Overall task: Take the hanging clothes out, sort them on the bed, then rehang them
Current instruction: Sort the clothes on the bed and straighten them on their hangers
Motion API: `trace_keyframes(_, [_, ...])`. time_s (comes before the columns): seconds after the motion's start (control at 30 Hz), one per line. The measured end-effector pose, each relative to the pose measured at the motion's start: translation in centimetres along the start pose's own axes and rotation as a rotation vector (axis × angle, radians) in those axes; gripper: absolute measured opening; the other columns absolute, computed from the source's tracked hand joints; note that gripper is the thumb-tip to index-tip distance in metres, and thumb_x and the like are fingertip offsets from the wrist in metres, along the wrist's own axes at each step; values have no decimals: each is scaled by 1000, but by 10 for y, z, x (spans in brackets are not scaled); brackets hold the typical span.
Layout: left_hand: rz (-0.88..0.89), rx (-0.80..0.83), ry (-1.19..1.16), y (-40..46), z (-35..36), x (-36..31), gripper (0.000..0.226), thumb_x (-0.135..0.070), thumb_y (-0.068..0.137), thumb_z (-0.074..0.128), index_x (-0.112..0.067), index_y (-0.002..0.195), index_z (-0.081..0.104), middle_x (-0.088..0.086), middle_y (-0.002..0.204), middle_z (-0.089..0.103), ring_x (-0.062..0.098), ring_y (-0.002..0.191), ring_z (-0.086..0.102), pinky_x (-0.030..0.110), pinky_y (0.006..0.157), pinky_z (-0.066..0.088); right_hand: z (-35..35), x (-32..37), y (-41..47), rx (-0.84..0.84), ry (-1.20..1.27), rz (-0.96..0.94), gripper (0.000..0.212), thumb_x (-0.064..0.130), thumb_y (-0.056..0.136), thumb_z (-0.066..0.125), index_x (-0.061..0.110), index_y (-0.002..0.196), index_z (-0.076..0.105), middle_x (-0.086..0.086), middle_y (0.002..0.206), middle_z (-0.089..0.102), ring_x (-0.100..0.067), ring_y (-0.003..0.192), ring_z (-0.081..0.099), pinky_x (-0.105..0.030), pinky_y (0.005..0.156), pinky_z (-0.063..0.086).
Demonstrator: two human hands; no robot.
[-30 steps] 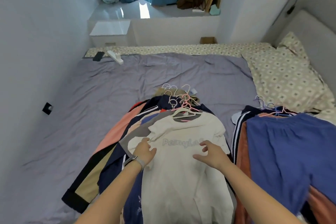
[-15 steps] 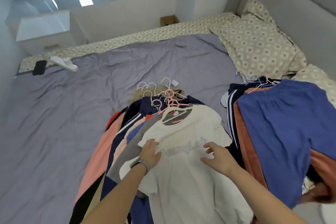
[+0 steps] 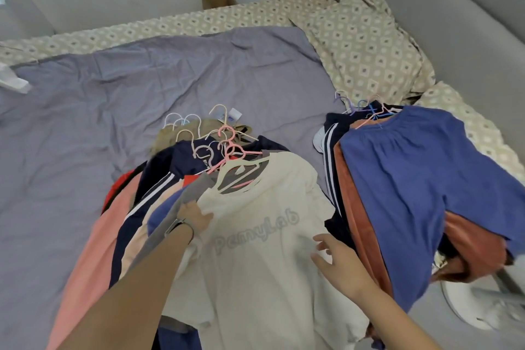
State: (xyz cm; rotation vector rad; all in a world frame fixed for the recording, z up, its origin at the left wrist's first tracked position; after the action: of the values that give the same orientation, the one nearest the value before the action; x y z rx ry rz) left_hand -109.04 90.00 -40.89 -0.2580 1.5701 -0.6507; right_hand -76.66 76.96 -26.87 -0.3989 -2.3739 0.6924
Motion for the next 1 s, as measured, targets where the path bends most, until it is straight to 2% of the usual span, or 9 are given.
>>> trace_keyframes(0.07, [-232,-133,446,8,2,17,40,-21,91,59,3,122,54,15,110,59,27,100,54,30,82,40,3,-3,-4,-11,18,17,34,25,93,57,26,126,49,11,110,56,-1,95,52,-5,72,39])
trace_keyframes(0.1, [-237,-165,576,9,11,19,34,-21,96,49,5,118,55,12,105,56,22,96,50,27,78,35,4,-4,-6,-14,30,25,34,24,93,58,26,125,49,11,109,56,-1,95,52,-5,72,39])
trace_keyframes(0.23, [-75,-223,492,-42,45,-10,23,-24,98,43,-8,85,52,6,85,53,21,81,48,30,71,34,10,-2,-16,-12,98,37,32,16,91,58,31,118,50,15,105,56,-3,100,54,-5,75,38])
trace_keyframes(0.33, [22,-226,367,-92,58,-34,30,-19,96,47,-14,67,41,-2,66,39,13,63,35,30,62,30,9,3,-25,-38,159,26,33,11,90,59,31,115,51,13,106,58,-6,102,54,-8,76,39])
trace_keyframes(0.5, [160,-186,298,-172,50,-78,32,-18,95,50,-10,65,40,-4,63,36,3,58,30,20,55,30,-8,23,-41,-111,197,-50,42,6,86,62,27,122,52,10,115,57,-12,109,52,-21,86,40])
trace_keyframes(0.6, [213,-213,408,-214,38,-101,47,-47,88,45,-2,74,49,10,67,48,7,63,37,28,63,39,-29,37,-49,-197,202,-104,55,4,83,65,17,134,47,5,124,49,-16,114,49,-30,93,43])
trace_keyframes(0.7, [255,-281,483,-253,36,-120,47,-52,85,40,-10,67,46,0,61,45,3,60,37,26,62,38,-59,52,-60,-334,195,-211,66,4,78,68,14,138,42,-1,128,49,-23,119,47,-44,103,41])
trace_keyframes(0.8, [328,-362,492,-292,43,-141,41,-31,94,49,-19,59,32,-9,55,33,3,54,33,21,55,28,-87,63,-69,-386,89,-321,74,4,77,70,10,142,37,-7,140,45,-25,130,37,-41,110,31])
trace_keyframes(1.0, [409,-357,516,-372,90,-158,38,-44,87,44,-27,56,32,-11,54,32,2,52,32,18,51,25,-120,70,-96,-325,-38,-561,78,15,77,74,18,144,35,-4,146,41,-26,134,37,-34,109,23])
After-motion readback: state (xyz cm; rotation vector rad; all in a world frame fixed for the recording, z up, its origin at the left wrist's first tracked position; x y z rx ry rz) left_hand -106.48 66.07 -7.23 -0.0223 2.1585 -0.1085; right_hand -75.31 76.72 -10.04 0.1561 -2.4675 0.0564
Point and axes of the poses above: each hand's wrist, its own y-axis towards the middle knuckle, its own z-axis out of the palm, x = y × z, the point moved 6 cm from there along y, towards the middle knuckle
